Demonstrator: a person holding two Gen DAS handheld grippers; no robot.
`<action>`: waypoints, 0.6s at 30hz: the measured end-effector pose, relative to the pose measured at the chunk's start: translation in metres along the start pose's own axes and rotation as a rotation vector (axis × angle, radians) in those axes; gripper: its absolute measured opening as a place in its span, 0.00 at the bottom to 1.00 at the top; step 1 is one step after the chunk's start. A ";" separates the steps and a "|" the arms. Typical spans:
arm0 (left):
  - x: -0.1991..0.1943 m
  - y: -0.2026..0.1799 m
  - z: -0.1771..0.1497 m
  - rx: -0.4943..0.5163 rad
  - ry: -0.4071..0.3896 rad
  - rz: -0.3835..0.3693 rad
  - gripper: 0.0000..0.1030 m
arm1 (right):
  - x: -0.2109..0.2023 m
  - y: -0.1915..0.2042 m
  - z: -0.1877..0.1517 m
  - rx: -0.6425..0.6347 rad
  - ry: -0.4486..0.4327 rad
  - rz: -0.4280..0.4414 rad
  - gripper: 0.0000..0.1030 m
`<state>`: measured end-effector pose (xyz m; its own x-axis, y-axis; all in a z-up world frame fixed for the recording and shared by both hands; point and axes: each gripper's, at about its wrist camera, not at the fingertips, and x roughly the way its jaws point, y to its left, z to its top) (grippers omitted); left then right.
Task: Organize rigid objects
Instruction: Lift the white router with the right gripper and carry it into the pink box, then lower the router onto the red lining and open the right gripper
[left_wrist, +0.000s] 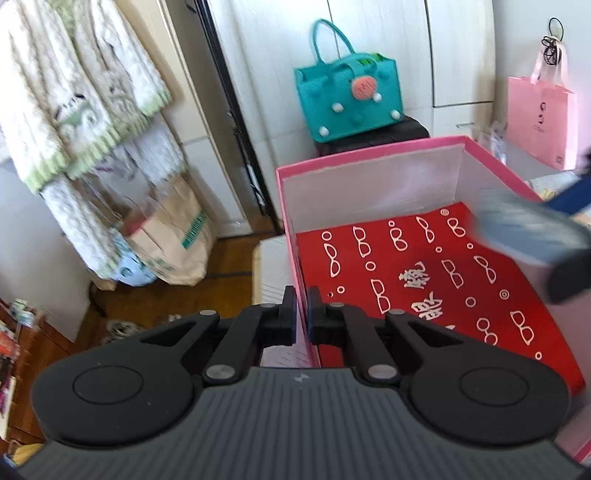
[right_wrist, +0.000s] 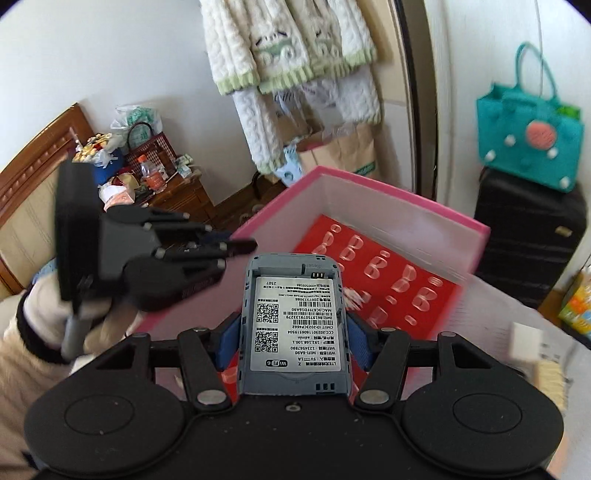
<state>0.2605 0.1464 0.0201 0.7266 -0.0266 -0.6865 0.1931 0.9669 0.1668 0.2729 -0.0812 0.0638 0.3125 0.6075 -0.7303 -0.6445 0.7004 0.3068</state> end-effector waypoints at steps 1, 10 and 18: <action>0.001 0.001 0.002 -0.010 0.003 -0.014 0.04 | 0.011 0.000 0.006 0.017 0.014 -0.007 0.63; 0.006 0.004 -0.001 -0.053 0.015 -0.045 0.05 | 0.105 -0.021 0.049 0.190 0.193 -0.014 0.63; 0.008 0.011 0.001 -0.040 0.034 -0.096 0.07 | 0.153 -0.018 0.056 0.147 0.229 -0.075 0.63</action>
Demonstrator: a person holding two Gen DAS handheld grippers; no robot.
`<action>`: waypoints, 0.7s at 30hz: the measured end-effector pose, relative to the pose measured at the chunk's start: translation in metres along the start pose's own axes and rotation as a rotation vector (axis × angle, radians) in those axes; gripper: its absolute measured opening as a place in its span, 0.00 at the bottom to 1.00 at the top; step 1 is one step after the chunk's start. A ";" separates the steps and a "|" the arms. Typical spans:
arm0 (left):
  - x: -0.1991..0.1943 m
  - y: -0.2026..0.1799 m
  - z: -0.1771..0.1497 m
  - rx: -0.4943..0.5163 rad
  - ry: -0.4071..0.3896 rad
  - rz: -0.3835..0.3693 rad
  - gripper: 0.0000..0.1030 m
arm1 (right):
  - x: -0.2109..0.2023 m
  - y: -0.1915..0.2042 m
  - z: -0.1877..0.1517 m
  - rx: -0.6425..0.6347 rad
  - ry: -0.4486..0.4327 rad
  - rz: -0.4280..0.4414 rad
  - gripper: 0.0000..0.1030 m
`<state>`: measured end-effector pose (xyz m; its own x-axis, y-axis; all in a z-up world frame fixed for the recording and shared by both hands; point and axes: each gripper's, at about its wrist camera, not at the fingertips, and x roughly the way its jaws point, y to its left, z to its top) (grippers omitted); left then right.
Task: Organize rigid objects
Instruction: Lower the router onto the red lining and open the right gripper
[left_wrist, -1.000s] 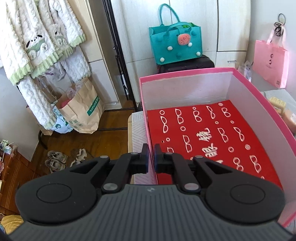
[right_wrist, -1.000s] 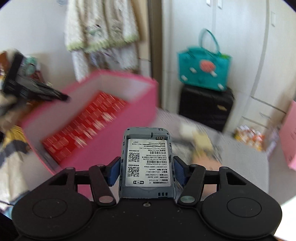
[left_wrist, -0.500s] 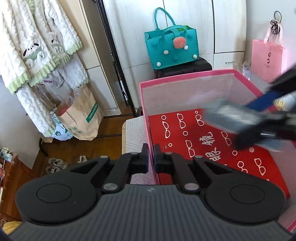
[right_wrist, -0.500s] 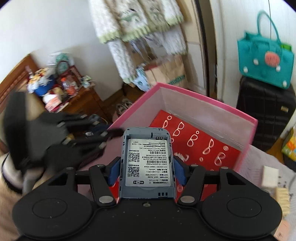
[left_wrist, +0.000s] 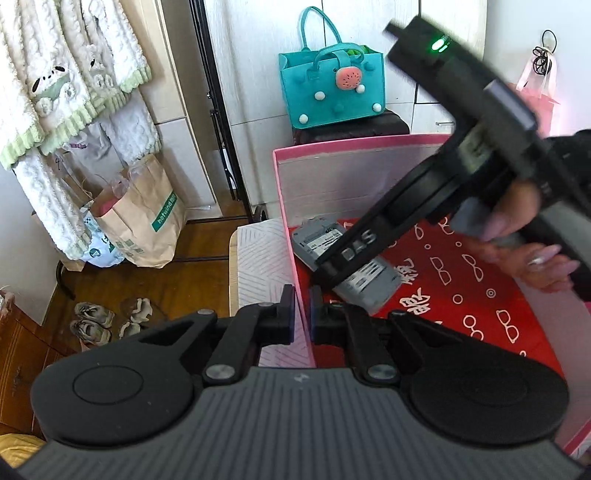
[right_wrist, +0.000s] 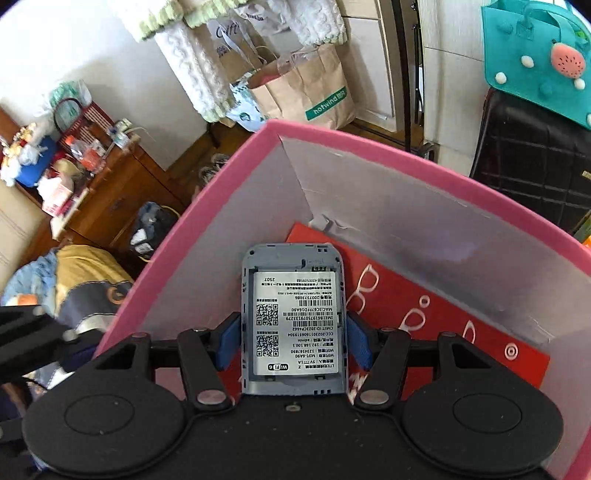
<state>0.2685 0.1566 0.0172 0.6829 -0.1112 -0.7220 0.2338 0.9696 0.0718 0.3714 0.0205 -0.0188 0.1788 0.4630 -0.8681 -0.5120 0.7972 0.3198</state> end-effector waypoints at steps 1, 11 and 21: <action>0.000 0.000 0.000 -0.001 -0.001 -0.002 0.07 | 0.003 -0.004 0.001 0.007 0.001 -0.001 0.63; -0.001 -0.006 -0.003 -0.013 -0.002 0.009 0.07 | -0.007 -0.002 -0.005 0.033 -0.112 -0.020 0.76; 0.002 -0.011 -0.008 0.010 0.016 0.046 0.07 | -0.113 -0.006 -0.051 -0.007 -0.255 -0.018 0.82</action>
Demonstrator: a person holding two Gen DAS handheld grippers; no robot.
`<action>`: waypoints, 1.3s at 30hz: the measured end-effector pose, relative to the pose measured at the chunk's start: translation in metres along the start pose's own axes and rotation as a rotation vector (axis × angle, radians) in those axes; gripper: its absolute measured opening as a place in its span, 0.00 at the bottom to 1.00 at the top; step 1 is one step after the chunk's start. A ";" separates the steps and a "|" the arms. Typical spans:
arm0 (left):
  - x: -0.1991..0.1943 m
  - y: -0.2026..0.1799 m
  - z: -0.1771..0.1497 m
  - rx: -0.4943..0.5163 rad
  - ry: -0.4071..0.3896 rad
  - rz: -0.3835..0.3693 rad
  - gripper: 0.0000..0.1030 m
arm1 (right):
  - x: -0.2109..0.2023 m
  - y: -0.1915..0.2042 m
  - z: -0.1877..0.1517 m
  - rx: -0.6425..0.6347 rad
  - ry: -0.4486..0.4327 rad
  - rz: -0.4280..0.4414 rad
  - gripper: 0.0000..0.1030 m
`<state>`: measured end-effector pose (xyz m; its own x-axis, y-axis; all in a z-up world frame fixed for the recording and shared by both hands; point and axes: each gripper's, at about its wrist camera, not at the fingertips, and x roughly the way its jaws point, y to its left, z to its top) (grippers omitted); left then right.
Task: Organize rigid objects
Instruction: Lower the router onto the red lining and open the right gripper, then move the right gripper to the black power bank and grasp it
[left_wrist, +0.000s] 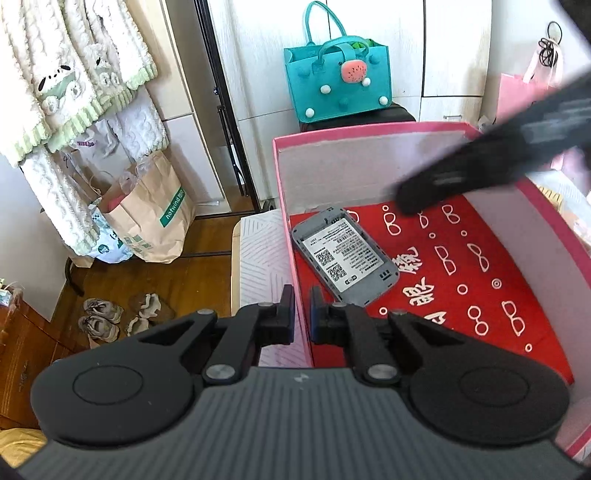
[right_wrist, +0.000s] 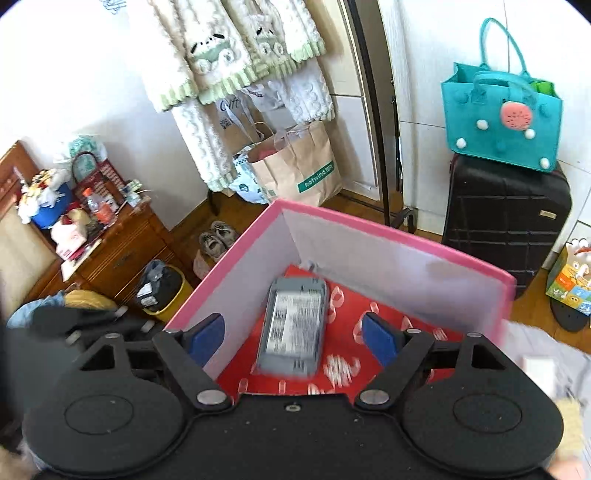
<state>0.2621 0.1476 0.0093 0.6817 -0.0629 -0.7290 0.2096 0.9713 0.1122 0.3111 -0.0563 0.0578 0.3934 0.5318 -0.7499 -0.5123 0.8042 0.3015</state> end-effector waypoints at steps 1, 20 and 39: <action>0.000 -0.001 0.000 0.007 0.000 0.006 0.07 | -0.008 0.001 -0.002 0.000 -0.001 0.002 0.82; 0.001 -0.009 -0.004 0.073 -0.002 0.022 0.07 | -0.124 -0.045 -0.176 -0.001 -0.102 -0.231 0.84; 0.001 -0.009 -0.005 0.065 -0.005 0.024 0.07 | -0.073 -0.080 -0.236 0.142 -0.085 -0.411 0.80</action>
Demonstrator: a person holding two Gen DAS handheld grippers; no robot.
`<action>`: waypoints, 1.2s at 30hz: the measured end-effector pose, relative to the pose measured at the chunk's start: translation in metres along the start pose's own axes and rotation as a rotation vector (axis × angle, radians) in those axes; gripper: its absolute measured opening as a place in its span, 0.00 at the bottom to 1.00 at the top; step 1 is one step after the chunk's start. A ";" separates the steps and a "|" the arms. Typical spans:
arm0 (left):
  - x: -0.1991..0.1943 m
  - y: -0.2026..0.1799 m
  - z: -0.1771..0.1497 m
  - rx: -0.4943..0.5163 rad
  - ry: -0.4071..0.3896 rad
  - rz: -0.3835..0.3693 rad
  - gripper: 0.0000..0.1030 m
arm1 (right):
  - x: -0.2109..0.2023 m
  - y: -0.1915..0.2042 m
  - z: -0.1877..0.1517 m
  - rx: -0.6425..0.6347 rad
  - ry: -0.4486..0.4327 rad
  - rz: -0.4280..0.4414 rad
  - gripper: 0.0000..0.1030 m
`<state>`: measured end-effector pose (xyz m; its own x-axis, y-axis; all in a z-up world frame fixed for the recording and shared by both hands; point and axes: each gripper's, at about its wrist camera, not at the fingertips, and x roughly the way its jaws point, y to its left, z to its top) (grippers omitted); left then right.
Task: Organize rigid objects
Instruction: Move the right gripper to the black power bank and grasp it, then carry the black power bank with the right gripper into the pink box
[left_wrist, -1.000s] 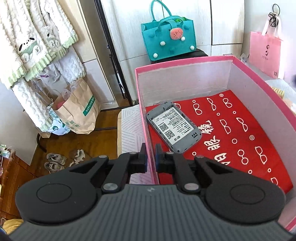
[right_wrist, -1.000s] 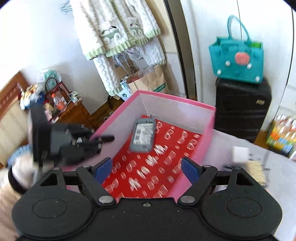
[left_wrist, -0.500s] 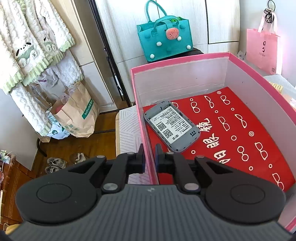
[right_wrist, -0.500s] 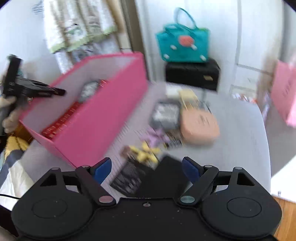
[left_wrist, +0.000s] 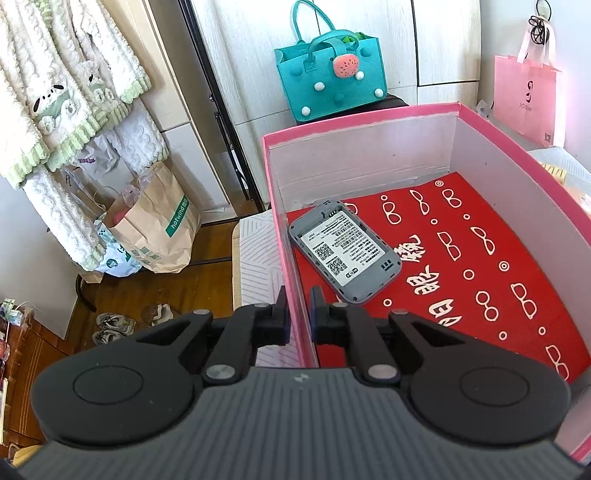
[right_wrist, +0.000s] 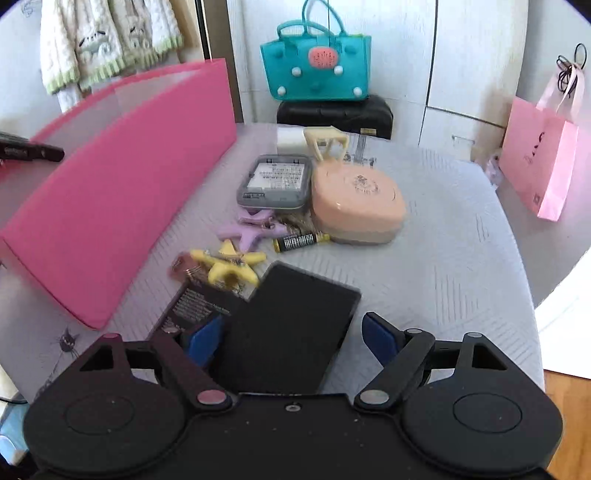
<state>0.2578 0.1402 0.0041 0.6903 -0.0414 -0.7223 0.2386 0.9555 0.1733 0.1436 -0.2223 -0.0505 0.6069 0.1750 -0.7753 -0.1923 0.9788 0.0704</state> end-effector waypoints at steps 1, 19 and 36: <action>0.000 -0.001 0.001 0.002 0.001 0.001 0.07 | -0.001 -0.002 -0.002 -0.002 -0.004 0.016 0.76; 0.000 -0.001 0.001 0.017 0.012 0.013 0.07 | 0.003 -0.015 0.010 -0.083 0.084 0.029 0.66; 0.001 0.004 0.000 -0.037 -0.002 -0.018 0.07 | -0.059 0.018 0.086 -0.195 -0.167 0.134 0.66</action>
<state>0.2595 0.1438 0.0046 0.6874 -0.0591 -0.7239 0.2255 0.9648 0.1353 0.1703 -0.2059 0.0503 0.6816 0.3327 -0.6517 -0.4144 0.9096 0.0309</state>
